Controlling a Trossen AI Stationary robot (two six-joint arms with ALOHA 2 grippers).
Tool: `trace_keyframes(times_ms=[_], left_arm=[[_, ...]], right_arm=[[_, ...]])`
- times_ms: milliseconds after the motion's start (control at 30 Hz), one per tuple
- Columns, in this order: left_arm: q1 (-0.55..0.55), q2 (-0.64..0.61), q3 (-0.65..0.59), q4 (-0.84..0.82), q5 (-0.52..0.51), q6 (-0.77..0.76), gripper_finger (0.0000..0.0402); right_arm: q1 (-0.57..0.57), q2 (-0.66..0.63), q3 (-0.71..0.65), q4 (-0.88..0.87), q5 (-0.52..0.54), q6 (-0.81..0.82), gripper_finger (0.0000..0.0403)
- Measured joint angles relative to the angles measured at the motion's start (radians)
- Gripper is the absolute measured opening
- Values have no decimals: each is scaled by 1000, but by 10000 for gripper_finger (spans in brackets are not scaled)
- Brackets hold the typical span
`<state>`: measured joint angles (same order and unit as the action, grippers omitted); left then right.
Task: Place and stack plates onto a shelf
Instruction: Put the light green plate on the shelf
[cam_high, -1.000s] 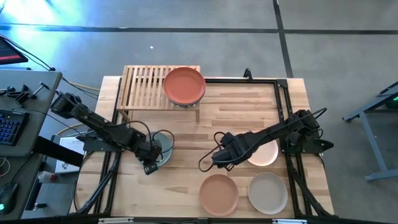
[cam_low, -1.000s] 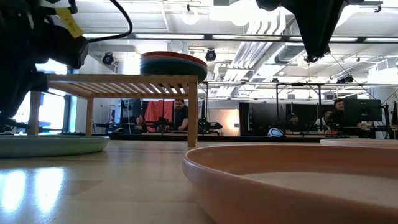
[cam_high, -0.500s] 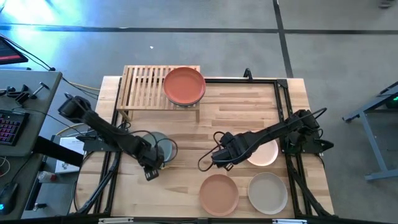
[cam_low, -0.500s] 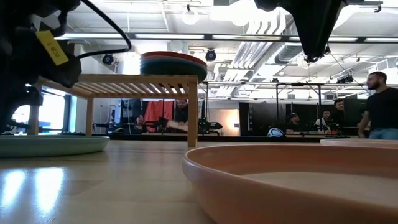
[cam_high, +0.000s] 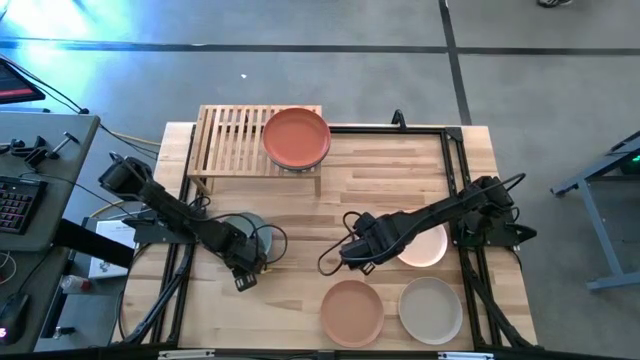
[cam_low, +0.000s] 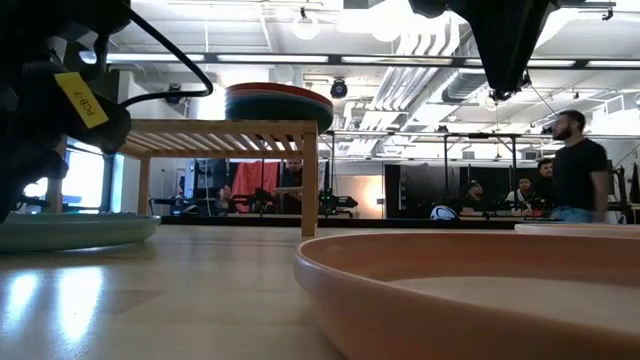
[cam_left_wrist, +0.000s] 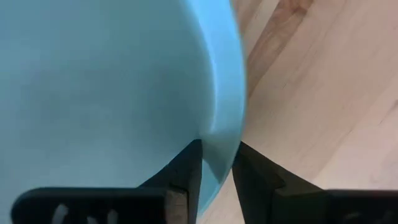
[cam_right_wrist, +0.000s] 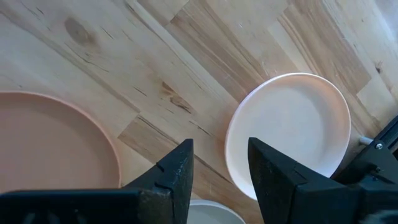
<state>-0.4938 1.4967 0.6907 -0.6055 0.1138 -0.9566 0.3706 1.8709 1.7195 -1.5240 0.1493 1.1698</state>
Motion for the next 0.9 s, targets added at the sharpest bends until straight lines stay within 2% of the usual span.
trace_keyframes(times_ms=[267, 467, 900], left_arm=[[0, 1, -1, -3, 2, 27, 8], [1, 5, 31, -25, 11, 59, 5], [0, 5, 185, -232, 25, 160, 2]], right_arm=[[0, 0, 0, 3, 0, 0, 131], [0, 0, 0, 3, 1, 0, 131], [0, 0, 0, 15, 13, 0, 131]])
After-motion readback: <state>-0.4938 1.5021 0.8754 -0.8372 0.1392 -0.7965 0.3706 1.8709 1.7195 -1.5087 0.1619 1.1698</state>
